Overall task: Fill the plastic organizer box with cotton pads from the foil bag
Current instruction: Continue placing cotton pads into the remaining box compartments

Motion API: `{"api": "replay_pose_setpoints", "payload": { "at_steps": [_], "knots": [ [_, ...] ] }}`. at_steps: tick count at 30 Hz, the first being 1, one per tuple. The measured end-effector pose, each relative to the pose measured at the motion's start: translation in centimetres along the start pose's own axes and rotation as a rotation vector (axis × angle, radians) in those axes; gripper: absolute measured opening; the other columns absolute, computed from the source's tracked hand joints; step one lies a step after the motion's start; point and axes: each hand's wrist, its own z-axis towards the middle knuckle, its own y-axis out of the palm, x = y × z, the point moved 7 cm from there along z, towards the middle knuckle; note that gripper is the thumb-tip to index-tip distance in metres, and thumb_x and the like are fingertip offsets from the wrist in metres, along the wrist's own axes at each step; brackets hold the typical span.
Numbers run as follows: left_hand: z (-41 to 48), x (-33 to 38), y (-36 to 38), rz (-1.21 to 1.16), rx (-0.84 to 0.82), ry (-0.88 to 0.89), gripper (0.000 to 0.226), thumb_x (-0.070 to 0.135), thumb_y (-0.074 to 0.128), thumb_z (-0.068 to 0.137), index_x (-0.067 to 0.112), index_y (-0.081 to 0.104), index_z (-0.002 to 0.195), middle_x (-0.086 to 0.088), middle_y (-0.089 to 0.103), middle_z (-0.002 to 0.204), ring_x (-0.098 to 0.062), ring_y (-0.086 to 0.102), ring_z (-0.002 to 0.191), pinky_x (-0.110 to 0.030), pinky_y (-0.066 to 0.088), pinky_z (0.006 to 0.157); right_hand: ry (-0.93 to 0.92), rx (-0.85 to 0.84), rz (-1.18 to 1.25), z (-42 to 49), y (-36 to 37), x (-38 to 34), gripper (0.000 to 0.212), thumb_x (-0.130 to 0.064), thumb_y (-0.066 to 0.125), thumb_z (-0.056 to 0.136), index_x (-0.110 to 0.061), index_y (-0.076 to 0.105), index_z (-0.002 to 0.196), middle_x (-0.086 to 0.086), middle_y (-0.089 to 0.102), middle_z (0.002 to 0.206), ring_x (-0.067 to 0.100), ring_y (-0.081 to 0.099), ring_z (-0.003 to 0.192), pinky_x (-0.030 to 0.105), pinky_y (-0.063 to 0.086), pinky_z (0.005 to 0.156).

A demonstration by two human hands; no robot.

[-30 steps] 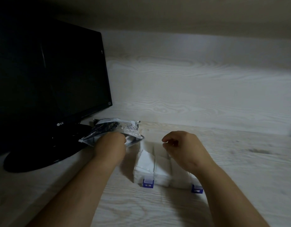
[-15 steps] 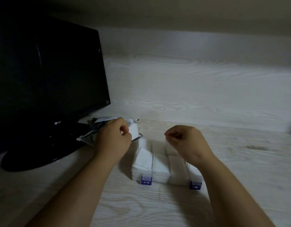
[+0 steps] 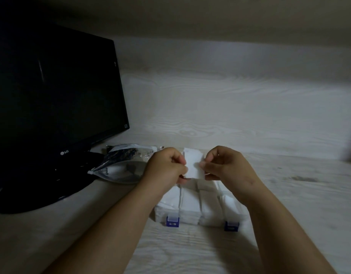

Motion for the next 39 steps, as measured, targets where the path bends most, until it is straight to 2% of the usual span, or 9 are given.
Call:
{"api": "replay_pose_setpoints", "payload": {
  "at_steps": [6,11,16,21,25,28,32,35,39],
  "knots": [
    [0.0,1.0,2.2,0.125,-0.022,0.081,0.020,-0.002,0.068,0.077,0.014,0.058,0.071,-0.006,0.062,0.062,-0.019,0.058,0.055,-0.035,0.051,0.060,0.073,0.002,-0.103,-0.1,-2.0,0.2,0.013,0.007,0.070,0.077,-0.003,0.064,0.075,0.006,0.063,0.065,0.020,0.061,0.061,0.036,0.056,0.068],
    [-0.3,0.9,5.2,0.122,-0.083,0.065,0.027,-0.001,0.069,0.076,0.022,0.057,0.070,-0.001,0.062,0.064,-0.019,0.063,0.057,-0.042,0.057,0.068,0.128,0.012,-0.203,-0.3,-4.1,0.3,0.011,0.003,0.069,0.080,-0.006,0.065,0.076,0.012,0.065,0.072,0.024,0.061,0.065,0.035,0.054,0.066],
    [-1.0,-0.2,7.3,0.249,-0.147,0.040,0.024,0.005,0.067,0.068,0.028,0.061,0.070,-0.002,0.066,0.072,-0.024,0.069,0.062,-0.046,0.060,0.063,0.257,-0.047,-0.507,-0.6,-5.2,1.3,0.011,-0.003,0.078,0.074,-0.012,0.070,0.073,0.007,0.071,0.073,0.017,0.066,0.066,0.025,0.056,0.060],
    [-1.5,0.0,8.4,0.322,-0.161,0.070,0.024,0.007,0.066,0.071,0.031,0.062,0.068,0.004,0.066,0.075,-0.020,0.069,0.072,-0.041,0.060,0.070,0.385,-0.115,-0.619,-1.1,-5.3,2.0,0.018,-0.004,0.079,0.074,-0.014,0.069,0.086,0.012,0.072,0.085,0.023,0.071,0.072,0.029,0.061,0.066],
    [-2.0,0.0,9.2,0.445,-0.177,0.125,0.020,0.011,0.068,0.079,0.030,0.063,0.080,0.004,0.068,0.088,-0.017,0.066,0.082,-0.034,0.058,0.077,0.446,-0.127,-0.670,-1.2,-5.1,2.2,0.009,-0.005,0.071,0.083,-0.014,0.073,0.085,0.009,0.071,0.082,0.020,0.069,0.072,0.026,0.059,0.065],
    [-2.1,0.0,9.3,0.485,-0.193,0.133,0.020,0.011,0.069,0.079,0.030,0.062,0.082,0.004,0.067,0.089,-0.015,0.065,0.085,-0.030,0.056,0.077,0.458,-0.145,-0.726,-1.1,-4.9,2.4,0.009,-0.006,0.073,0.083,-0.014,0.074,0.086,0.009,0.072,0.087,0.020,0.070,0.078,0.030,0.060,0.075],
    [-2.4,0.2,9.3,0.526,-0.188,0.176,0.022,0.011,0.071,0.076,0.032,0.062,0.078,0.006,0.067,0.086,-0.013,0.064,0.083,-0.029,0.055,0.077,0.423,-0.214,-0.840,-1.1,-4.2,2.1,0.010,-0.012,0.077,0.080,-0.019,0.071,0.085,0.005,0.072,0.089,0.013,0.063,0.070,0.027,0.056,0.076],
    [-2.5,0.8,9.3,0.591,-0.168,0.253,0.017,0.012,0.070,0.079,0.028,0.070,0.087,0.006,0.067,0.093,-0.011,0.063,0.085,-0.024,0.052,0.079,0.424,-0.227,-0.874,-1.1,-3.9,2.0,0.010,-0.012,0.077,0.079,-0.018,0.071,0.085,0.009,0.074,0.090,0.021,0.070,0.079,0.031,0.058,0.078],
    [-2.9,1.1,9.4,0.788,-0.218,0.288,0.012,0.026,0.071,0.081,0.026,0.077,0.091,0.005,0.070,0.091,-0.014,0.062,0.087,-0.025,0.052,0.078,0.440,-0.215,-0.863,-1.3,-4.0,2.0,0.009,-0.010,0.078,0.079,-0.014,0.071,0.082,0.009,0.074,0.083,0.019,0.071,0.074,0.036,0.060,0.080]
  ]
}}
